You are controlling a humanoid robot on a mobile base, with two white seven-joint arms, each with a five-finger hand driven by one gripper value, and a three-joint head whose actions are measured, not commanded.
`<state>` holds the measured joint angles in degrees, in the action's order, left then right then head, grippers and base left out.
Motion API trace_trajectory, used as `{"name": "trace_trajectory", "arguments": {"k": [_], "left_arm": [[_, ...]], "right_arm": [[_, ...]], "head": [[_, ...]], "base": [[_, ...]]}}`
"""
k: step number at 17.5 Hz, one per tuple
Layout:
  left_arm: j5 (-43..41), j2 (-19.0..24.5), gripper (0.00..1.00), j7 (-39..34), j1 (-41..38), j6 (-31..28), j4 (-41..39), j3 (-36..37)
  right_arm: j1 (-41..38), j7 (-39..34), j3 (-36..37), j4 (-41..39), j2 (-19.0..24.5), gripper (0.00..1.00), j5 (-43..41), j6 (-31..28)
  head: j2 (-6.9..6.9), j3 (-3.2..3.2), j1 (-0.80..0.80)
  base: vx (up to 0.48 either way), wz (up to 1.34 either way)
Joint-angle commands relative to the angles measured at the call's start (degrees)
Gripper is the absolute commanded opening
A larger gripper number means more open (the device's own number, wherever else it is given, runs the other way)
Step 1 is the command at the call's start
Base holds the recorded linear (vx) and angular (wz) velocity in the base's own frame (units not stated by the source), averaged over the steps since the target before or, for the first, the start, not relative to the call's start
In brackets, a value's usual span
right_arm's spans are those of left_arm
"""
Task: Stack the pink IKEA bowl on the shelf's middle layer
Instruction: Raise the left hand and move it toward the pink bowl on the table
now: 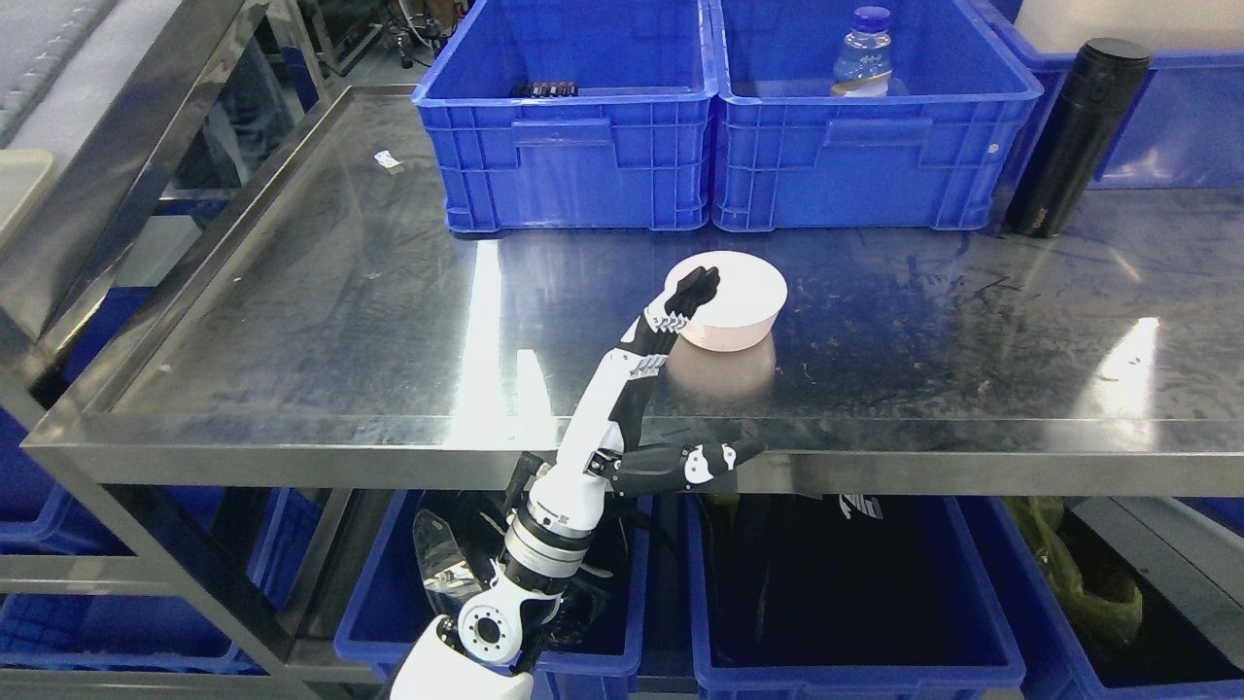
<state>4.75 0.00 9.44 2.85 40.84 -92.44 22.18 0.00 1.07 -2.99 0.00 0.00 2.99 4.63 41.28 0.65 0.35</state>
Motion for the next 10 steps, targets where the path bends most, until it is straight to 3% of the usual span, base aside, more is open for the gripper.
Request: {"name": "trace_trajectory", "arguments": {"k": [1,3,5,8,10], "left_arm": [[0.00,1.00,1.00,0.83,-0.21,-0.41,-0.11,-1.70],[0.00,1.00,1.00,2.07,1.19,-0.15,-0.11,-1.96],[-0.52,1.00,0.98,3.64,8.37,-1.02,-0.11,-3.10],[-10.16,8.77,0.98,8.11,20.41,-16.35,-0.11,-6.87],[-16.58,11.85,0.98,15.57,26.66,-23.50,-0.11,-8.03]], "right_arm": [[-0.26,-0.01,0.00,-1.00,-1.00,1.00,0.00,0.03],[-0.18,-0.01,0.00,-1.00,-1.00,1.00,0.00,0.03],[-0.18,-0.01,0.00,-1.00,-1.00,1.00,0.00,0.03],[-0.18,-0.01,0.00,-1.00,-1.00,1.00,0.00,0.03],[-0.26,-0.01,0.00,-1.00,-1.00,1.00,0.00,0.03]], "head": [[0.00,0.00,0.00],[0.00,0.00,0.00],[0.00,0.00,0.00],[0.00,0.00,0.00],[-0.01,0.00,0.00]], "base": [[0.084,-0.32],[0.076,-0.19],[0.055,-0.12],[0.028,-0.03],[0.000,0.00]]}}
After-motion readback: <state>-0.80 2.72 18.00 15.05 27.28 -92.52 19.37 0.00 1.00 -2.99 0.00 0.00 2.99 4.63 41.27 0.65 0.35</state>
